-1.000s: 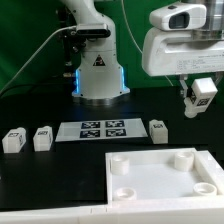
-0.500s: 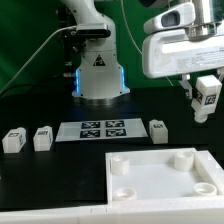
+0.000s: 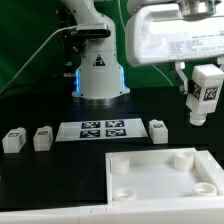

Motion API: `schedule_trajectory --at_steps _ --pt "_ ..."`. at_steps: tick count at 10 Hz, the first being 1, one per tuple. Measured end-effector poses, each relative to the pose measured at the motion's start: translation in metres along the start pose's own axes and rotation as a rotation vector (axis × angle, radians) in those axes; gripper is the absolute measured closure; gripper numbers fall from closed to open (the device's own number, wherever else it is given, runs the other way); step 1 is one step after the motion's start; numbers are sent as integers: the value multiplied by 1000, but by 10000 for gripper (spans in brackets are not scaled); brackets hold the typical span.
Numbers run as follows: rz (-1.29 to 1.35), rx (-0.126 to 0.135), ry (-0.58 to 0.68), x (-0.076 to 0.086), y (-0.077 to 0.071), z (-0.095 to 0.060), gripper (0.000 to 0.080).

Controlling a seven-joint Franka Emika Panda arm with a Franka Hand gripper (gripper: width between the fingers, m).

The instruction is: Assemble one leg

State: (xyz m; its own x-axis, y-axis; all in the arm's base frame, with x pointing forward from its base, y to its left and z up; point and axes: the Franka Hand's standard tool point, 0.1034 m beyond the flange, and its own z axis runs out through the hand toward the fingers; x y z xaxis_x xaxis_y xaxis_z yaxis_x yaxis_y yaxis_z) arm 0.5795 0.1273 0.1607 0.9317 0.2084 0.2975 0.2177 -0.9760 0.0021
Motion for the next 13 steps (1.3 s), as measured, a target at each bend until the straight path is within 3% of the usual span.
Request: schedule_trajectory --at_steps 5,7,9,13 --pt "-2 2 14 -3 -1 5 509" --pt "5 2 59 5 5 21 509" --pt "-1 -5 104 23 14 26 509" --pt "-6 -4 122 24 13 29 509"
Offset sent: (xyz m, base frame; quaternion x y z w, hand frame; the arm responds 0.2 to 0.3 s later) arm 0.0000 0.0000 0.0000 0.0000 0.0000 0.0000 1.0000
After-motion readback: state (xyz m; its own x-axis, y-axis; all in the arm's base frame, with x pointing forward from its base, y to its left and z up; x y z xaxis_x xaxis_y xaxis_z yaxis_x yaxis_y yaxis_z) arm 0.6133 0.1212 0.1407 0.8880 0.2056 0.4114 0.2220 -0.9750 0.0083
